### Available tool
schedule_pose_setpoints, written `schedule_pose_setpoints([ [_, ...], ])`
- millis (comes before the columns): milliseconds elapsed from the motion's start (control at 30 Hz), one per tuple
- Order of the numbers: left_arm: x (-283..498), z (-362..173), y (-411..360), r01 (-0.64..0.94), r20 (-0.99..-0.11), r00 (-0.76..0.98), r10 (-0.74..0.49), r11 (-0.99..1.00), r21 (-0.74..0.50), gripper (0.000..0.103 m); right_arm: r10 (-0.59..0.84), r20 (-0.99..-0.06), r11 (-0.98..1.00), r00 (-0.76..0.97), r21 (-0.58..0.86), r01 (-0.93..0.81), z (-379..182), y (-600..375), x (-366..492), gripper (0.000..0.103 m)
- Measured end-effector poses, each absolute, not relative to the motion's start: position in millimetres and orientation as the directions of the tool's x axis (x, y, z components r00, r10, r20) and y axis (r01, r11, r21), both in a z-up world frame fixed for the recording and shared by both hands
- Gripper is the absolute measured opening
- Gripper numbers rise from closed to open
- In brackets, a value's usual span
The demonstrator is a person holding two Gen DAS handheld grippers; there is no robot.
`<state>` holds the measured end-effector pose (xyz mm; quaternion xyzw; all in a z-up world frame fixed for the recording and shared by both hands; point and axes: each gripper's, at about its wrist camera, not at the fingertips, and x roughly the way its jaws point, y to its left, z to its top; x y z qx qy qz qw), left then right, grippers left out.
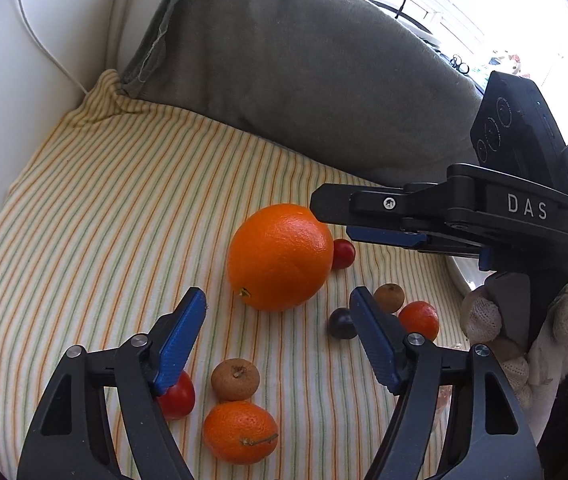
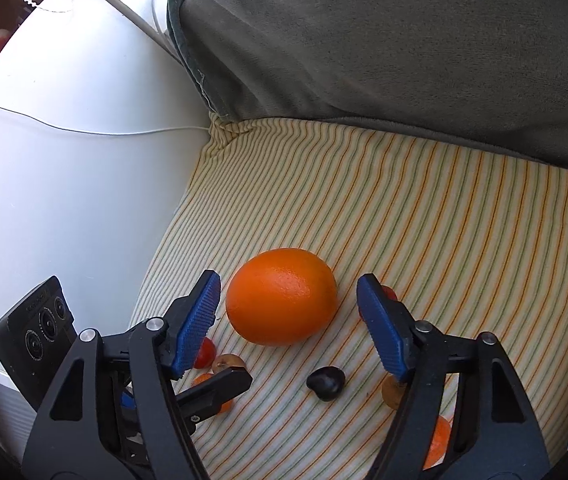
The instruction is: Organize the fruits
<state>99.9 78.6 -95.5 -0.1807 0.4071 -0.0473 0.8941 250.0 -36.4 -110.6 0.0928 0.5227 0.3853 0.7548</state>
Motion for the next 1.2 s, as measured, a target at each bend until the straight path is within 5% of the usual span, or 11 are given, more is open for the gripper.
schedule_pose_setpoints([
  [700,130,-118,83,-0.083,-0.733,0.618,-0.284,0.904,-0.420,0.056,0.661,-0.743,0.691,0.104,0.549,-0.470,-132,-12,263,0.068],
  [1200,122,-112,73,-0.073,-0.731,0.626,-0.272,0.913,-0.402,0.056,0.658,-0.744,0.696,0.118,0.541,-0.472,-130,-14,258,0.067],
])
